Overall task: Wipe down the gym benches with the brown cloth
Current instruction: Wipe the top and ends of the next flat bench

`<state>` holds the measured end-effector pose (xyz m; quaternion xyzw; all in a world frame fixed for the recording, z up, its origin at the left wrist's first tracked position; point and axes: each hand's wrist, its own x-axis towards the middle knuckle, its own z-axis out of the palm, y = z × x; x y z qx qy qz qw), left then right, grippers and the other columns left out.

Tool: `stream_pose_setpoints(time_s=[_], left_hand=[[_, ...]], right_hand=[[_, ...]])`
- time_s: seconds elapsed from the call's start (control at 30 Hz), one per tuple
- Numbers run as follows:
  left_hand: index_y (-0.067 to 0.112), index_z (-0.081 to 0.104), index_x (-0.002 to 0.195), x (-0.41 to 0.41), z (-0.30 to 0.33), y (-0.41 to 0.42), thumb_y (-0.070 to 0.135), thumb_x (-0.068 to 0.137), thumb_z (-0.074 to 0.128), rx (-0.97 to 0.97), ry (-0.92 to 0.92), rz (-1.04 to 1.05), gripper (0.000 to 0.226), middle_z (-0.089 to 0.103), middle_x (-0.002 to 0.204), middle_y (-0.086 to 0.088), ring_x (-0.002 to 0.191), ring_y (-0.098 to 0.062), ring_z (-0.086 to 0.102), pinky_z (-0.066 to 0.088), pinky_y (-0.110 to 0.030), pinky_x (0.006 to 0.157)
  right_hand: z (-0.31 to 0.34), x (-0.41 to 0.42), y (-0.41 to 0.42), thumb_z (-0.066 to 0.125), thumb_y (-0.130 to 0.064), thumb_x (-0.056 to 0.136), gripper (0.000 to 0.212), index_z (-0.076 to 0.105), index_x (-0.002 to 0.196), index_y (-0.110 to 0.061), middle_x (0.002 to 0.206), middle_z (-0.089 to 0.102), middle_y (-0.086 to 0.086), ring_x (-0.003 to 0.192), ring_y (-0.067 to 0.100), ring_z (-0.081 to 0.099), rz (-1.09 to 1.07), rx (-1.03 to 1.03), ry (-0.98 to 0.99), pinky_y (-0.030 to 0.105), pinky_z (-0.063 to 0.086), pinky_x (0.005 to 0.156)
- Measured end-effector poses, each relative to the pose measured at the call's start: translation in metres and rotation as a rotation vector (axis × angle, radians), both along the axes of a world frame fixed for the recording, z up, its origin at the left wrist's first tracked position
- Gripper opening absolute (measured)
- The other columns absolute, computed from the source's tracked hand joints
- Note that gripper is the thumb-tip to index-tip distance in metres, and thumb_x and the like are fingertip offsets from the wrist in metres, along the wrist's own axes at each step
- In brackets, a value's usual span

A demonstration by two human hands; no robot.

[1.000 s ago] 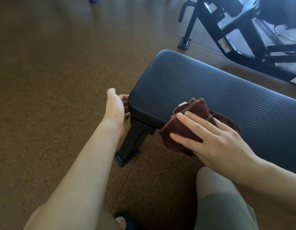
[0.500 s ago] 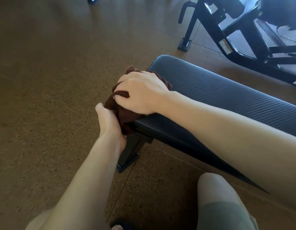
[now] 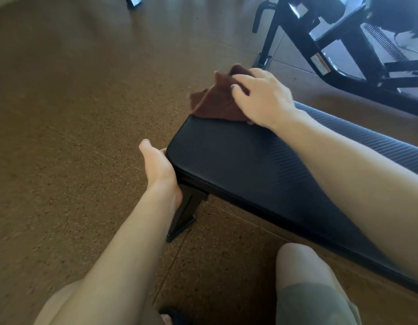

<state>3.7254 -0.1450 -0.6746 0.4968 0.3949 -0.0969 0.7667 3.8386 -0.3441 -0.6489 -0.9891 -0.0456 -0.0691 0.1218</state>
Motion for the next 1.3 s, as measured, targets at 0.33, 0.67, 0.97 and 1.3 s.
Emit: stream_pose_setpoints(time_s=[0.33, 0.67, 0.97, 1.3], left_hand=[[0.026, 0.057, 0.132, 0.004, -0.007, -0.003, 0.069, 0.085, 0.031, 0.001, -0.037, 0.098, 0.068, 0.069, 0.126, -0.005, 0.111, -0.03, 0.068, 0.051, -0.048, 0.103], [0.019, 0.047, 0.15, 0.005, -0.014, -0.005, 0.069, 0.096, 0.027, -0.043, -0.026, 0.137, 0.076, 0.063, 0.137, -0.01, 0.12, -0.032, 0.062, 0.046, -0.049, 0.109], [0.013, 0.064, 0.109, -0.001, -0.01, -0.008, 0.043, 0.11, 0.025, -0.359, -0.261, 0.235, 0.049, 0.079, 0.092, -0.011, 0.092, -0.025, 0.071, 0.051, -0.031, 0.074], [0.021, 0.066, 0.113, -0.011, -0.008, -0.016, 0.052, 0.107, 0.022, 0.031, -0.076, 0.08, 0.055, 0.075, 0.105, -0.004, 0.096, -0.023, 0.071, 0.052, -0.03, 0.071]], right_hand=[[-0.003, -0.151, -0.093, 0.032, -0.046, 0.108, 0.054, 0.045, 0.154, -0.022, 0.166, 0.033, 0.012, 0.155, 0.029, 0.024, -0.411, -0.083, 0.102, 0.051, 0.019, 0.126], [-0.012, -0.093, 0.073, 0.026, -0.046, 0.102, 0.063, 0.046, 0.151, -0.012, 0.162, 0.037, 0.017, 0.152, 0.032, 0.029, 0.01, -0.135, -0.013, 0.054, 0.011, 0.126], [-0.003, -0.089, 0.086, 0.033, -0.045, 0.107, 0.049, 0.054, 0.15, -0.035, 0.159, 0.049, -0.007, 0.15, 0.016, 0.037, 0.565, -0.108, -0.017, 0.037, 0.015, 0.125], [-0.008, -0.049, -0.052, 0.034, -0.046, 0.105, 0.047, 0.058, 0.143, -0.032, 0.155, 0.049, 0.004, 0.144, 0.028, 0.043, -0.129, 0.038, 0.007, 0.041, 0.035, 0.118]])
